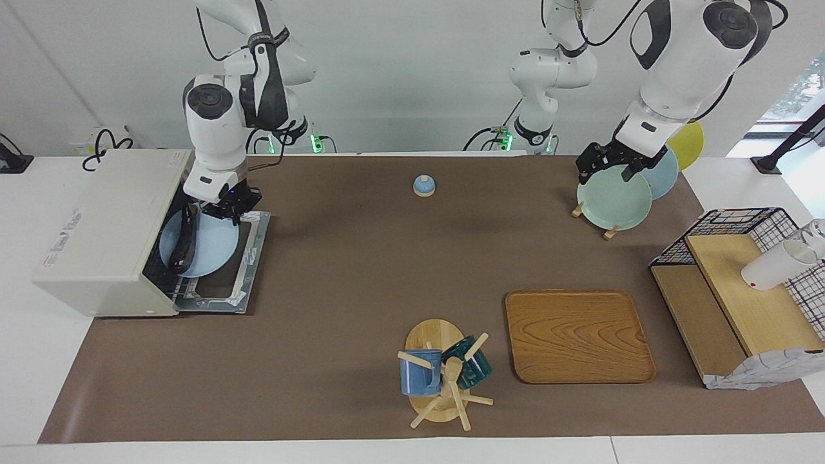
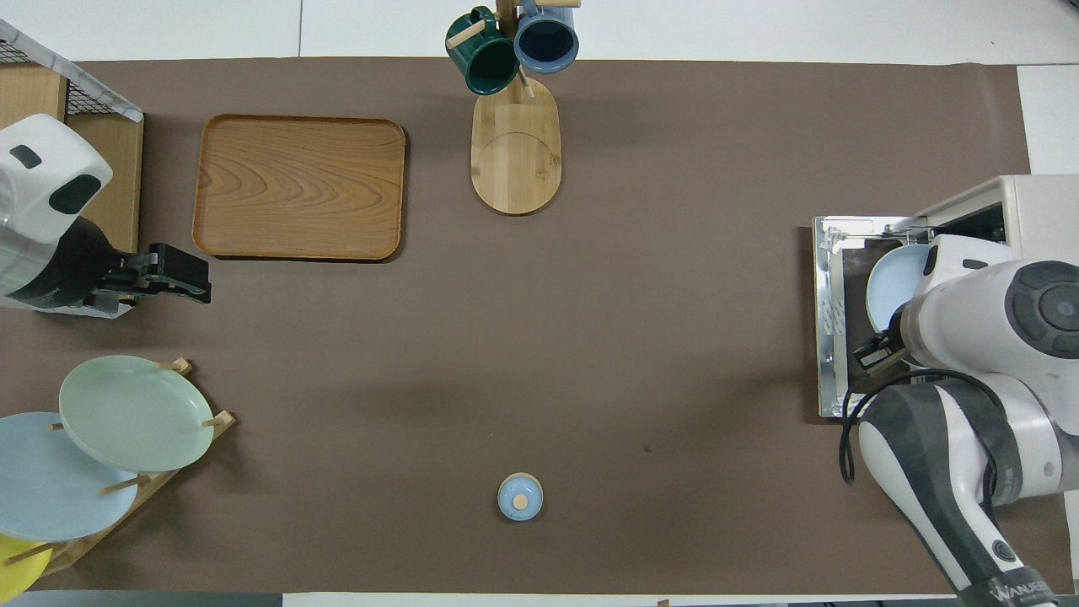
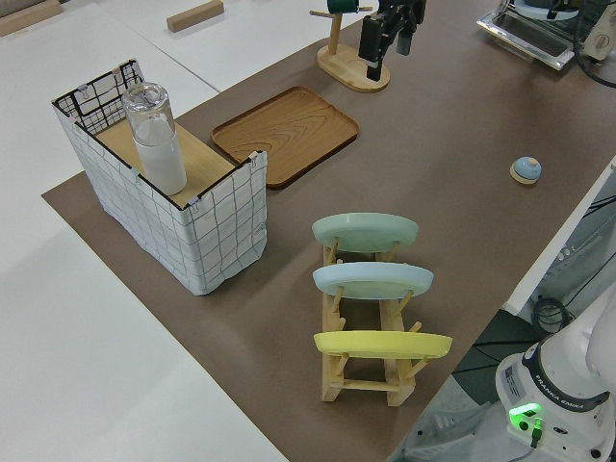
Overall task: Put eggplant into oven
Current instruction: 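Carry the plate with the right gripper into the open oven, then open the right gripper and pull it out of the oven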
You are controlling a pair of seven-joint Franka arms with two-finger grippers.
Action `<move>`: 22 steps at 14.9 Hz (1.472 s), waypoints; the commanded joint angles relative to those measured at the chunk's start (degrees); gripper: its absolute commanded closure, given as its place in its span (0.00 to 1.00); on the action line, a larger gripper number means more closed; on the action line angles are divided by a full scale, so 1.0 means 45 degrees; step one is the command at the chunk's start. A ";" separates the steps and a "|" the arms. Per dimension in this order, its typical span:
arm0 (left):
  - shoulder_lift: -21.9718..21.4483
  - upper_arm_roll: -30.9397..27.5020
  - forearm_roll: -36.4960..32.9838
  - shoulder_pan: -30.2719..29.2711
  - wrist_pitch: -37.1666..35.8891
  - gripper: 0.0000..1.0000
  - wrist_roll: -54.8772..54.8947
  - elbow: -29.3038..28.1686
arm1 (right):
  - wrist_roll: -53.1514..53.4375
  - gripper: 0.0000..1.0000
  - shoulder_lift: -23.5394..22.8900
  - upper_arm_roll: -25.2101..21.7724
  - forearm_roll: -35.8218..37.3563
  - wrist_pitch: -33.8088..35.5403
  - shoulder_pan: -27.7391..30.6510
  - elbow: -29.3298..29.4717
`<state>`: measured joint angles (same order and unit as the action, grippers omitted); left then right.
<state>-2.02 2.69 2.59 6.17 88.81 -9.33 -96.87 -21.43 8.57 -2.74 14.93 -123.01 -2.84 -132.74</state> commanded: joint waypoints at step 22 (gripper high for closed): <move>0.0000 0.0105 0.0088 -0.0219 -0.0243 0.00 0.0061 0.0082 | 0.4392 1.00 -0.2369 0.0278 -0.1637 -0.1996 -0.1928 0.0846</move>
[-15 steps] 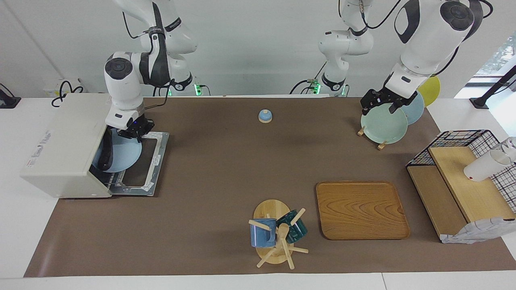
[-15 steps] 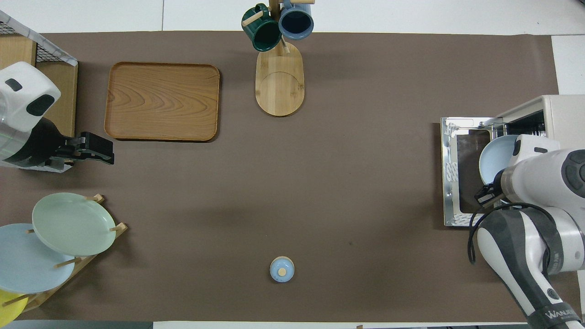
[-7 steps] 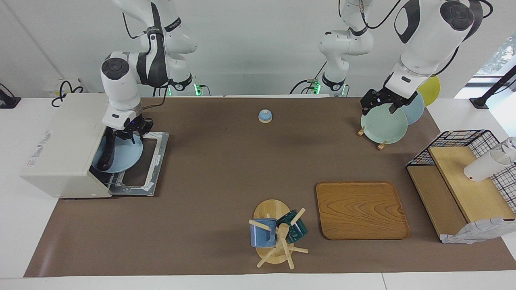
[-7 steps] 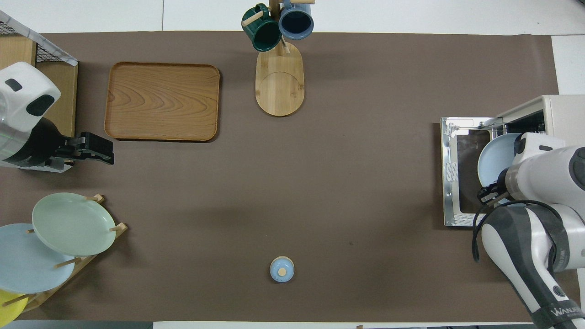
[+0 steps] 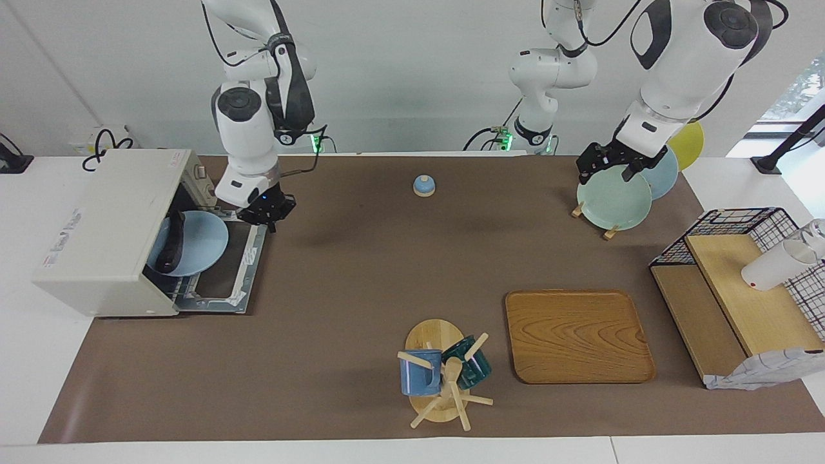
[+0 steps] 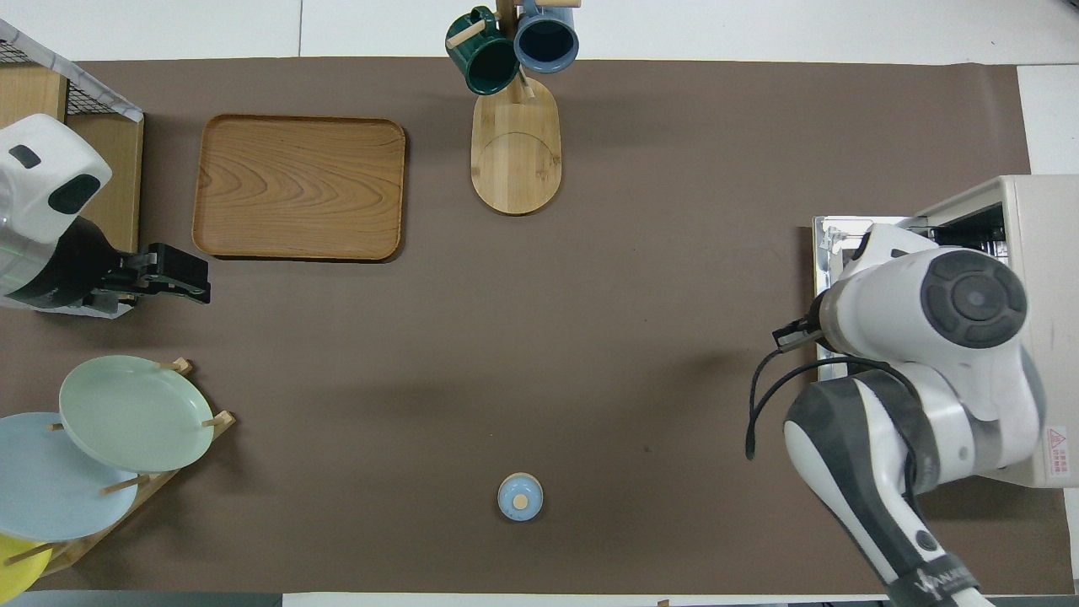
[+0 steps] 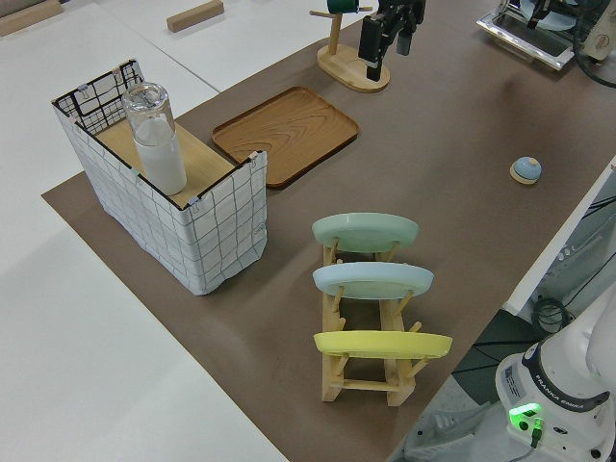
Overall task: Put eggplant into oven
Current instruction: 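Open the right gripper and pull it out of the oven, then push the oven door up closed with the right gripper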
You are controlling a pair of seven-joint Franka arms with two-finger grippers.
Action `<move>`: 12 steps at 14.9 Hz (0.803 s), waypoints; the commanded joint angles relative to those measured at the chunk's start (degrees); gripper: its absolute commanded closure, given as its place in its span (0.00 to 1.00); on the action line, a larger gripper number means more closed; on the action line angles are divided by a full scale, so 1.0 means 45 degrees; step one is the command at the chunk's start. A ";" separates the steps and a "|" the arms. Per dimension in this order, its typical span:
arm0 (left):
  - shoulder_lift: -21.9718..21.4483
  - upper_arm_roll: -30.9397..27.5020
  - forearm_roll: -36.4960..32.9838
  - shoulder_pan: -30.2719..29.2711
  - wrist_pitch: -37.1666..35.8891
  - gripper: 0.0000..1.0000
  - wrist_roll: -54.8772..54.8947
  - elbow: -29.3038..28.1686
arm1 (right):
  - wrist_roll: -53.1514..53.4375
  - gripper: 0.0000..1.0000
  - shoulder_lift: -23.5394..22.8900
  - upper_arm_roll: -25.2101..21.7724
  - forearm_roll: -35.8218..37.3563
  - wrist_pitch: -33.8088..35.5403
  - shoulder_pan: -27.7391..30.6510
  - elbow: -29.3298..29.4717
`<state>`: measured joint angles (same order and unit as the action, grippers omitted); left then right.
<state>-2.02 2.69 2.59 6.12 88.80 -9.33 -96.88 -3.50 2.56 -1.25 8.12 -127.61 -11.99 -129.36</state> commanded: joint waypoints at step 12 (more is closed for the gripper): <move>-0.0001 0.0105 0.0088 -0.0208 -0.0241 0.00 0.0061 0.0082 | -0.0414 1.00 -0.2111 -0.0094 0.1065 -0.1740 0.1082 -0.0335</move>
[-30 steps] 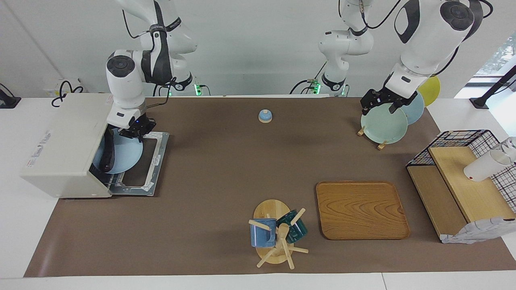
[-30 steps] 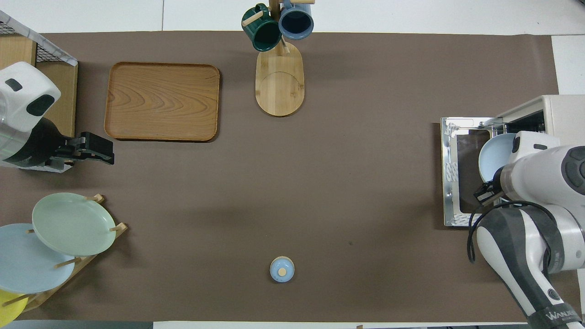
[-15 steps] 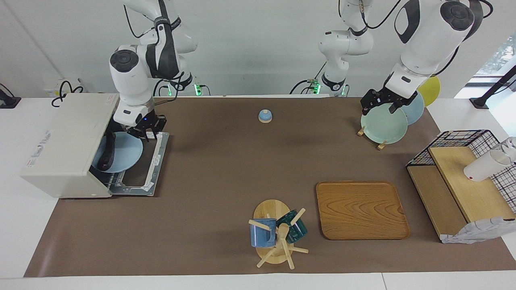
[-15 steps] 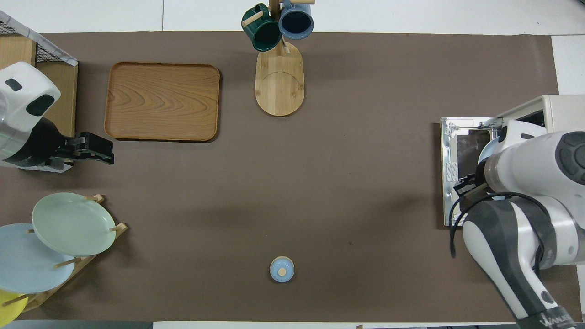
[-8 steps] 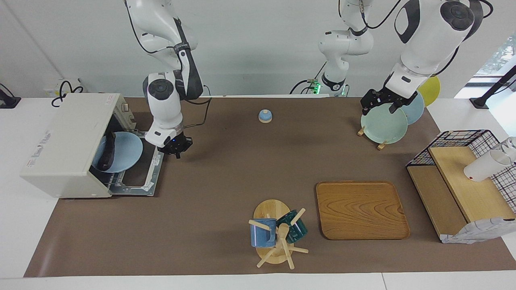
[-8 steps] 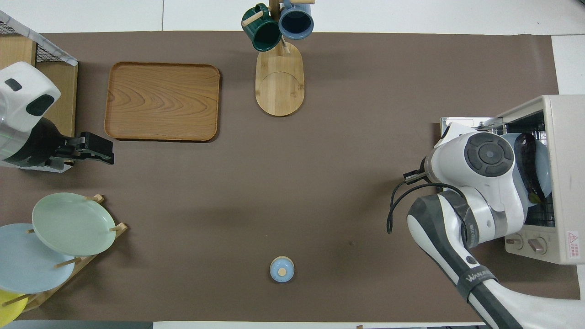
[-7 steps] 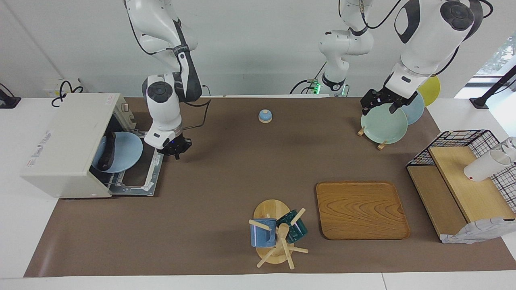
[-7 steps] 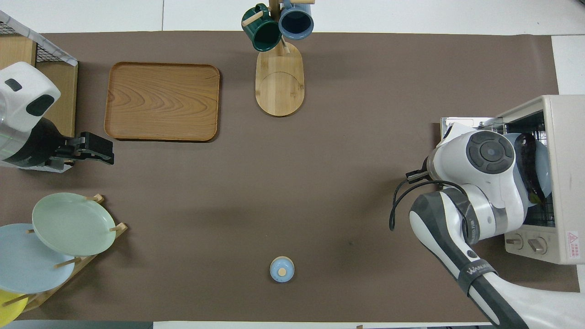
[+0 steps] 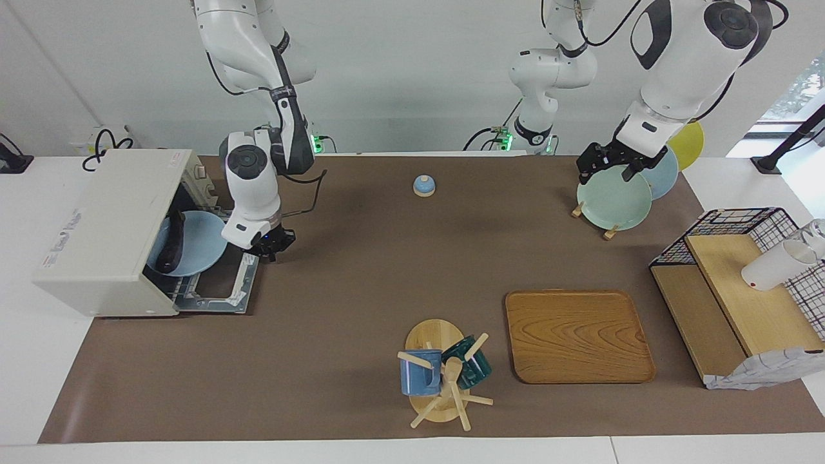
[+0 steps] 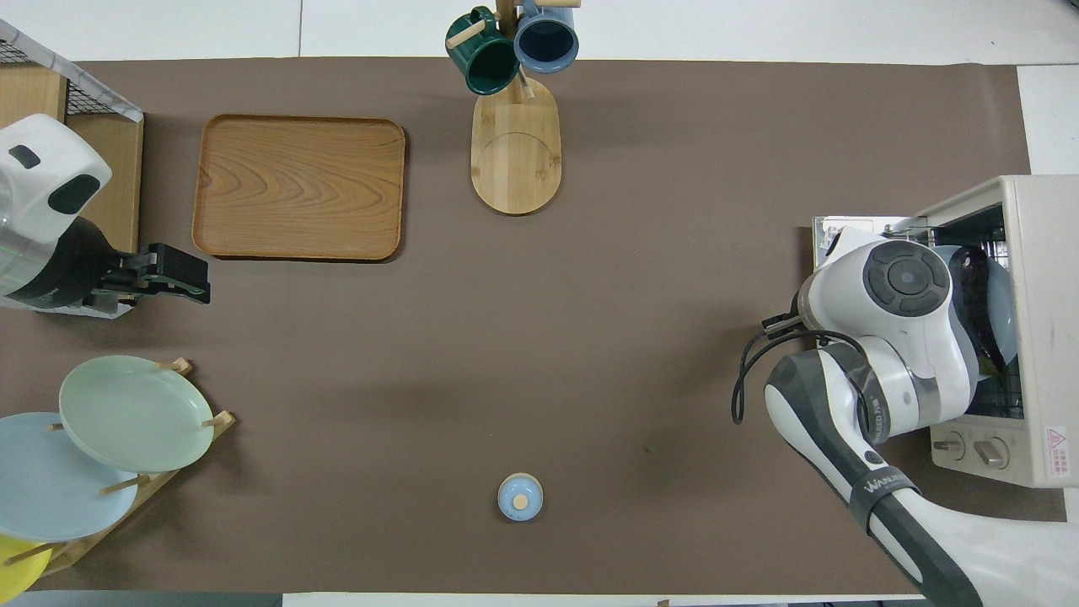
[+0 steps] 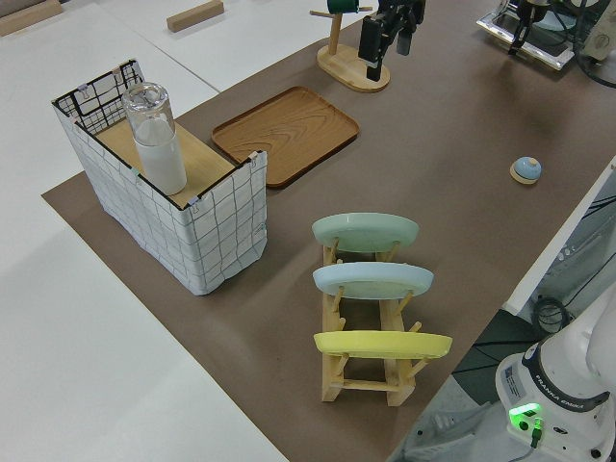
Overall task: Put eggplant into oven
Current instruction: 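Push the oven door up closed with the right gripper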
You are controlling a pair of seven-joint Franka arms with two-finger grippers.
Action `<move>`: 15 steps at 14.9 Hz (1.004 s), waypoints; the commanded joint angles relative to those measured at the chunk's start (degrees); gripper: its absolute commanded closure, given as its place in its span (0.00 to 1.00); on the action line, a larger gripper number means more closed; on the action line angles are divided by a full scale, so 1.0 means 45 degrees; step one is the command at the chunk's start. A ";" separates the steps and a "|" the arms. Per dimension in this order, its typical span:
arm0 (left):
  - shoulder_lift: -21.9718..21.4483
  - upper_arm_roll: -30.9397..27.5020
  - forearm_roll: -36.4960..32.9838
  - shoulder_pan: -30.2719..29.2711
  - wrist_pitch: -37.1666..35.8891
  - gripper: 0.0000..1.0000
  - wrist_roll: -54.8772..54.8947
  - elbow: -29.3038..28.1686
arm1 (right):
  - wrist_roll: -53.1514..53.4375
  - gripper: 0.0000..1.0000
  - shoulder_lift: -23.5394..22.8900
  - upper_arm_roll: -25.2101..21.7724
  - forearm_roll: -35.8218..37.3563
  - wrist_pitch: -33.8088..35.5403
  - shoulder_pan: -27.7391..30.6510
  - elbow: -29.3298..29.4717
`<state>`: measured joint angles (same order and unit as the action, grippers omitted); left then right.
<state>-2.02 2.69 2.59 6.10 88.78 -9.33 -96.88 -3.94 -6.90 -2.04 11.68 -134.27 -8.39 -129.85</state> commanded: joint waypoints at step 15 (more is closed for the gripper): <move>-0.0001 0.0105 0.0088 -0.0204 -0.0237 0.00 0.0042 0.0063 | -0.2965 1.00 0.0341 0.0121 0.2641 0.3581 0.0556 0.2503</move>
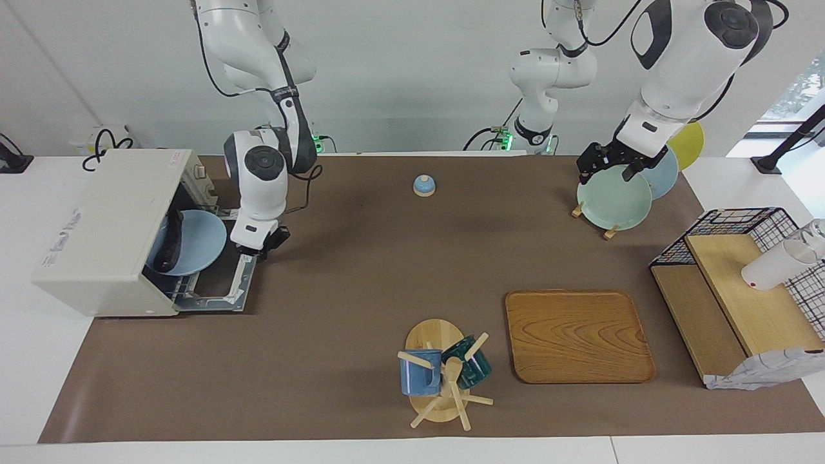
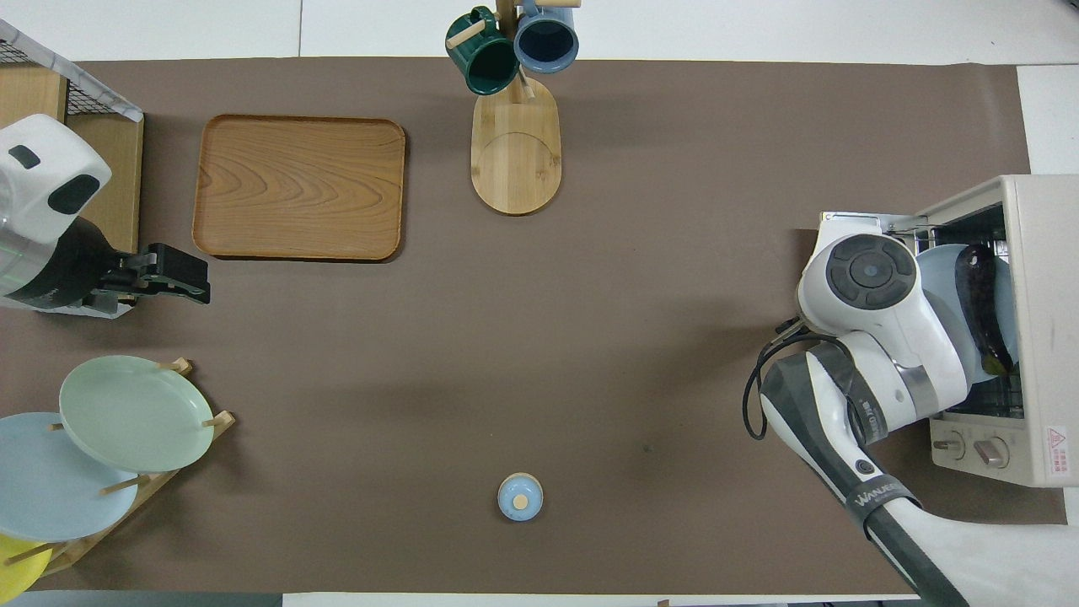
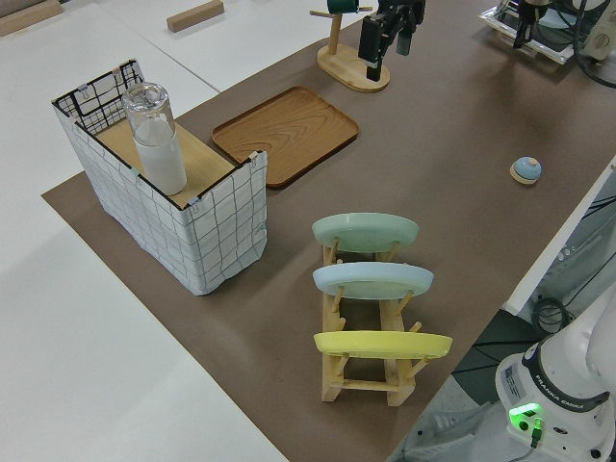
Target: Put eggplant into oven
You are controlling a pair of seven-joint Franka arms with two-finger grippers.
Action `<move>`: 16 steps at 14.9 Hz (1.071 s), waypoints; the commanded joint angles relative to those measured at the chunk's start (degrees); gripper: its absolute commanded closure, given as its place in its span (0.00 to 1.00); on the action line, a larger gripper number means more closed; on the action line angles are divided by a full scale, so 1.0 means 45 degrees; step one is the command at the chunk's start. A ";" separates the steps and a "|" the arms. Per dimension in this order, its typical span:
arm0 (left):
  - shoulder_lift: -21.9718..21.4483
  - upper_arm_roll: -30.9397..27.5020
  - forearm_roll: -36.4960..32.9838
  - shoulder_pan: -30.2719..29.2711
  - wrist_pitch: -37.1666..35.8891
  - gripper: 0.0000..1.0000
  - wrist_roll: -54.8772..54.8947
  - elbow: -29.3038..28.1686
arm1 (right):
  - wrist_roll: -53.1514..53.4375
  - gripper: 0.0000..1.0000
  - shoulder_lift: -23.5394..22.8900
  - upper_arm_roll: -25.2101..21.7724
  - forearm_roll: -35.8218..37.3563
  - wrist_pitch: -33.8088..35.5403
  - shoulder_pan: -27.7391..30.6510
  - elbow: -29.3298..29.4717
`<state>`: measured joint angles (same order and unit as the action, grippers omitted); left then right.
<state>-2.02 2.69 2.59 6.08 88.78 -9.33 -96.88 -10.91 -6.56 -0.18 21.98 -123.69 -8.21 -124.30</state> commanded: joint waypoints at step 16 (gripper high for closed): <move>-0.0001 0.0105 0.0088 -0.0200 -0.0237 0.00 0.0042 0.0063 | -0.4684 1.00 0.2962 -0.0410 -0.2104 0.5664 0.2255 0.2928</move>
<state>-2.02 2.69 2.59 6.06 88.78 -9.33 -96.88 -29.97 5.21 -2.46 16.89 -102.99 1.21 -114.36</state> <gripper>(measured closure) 0.000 0.991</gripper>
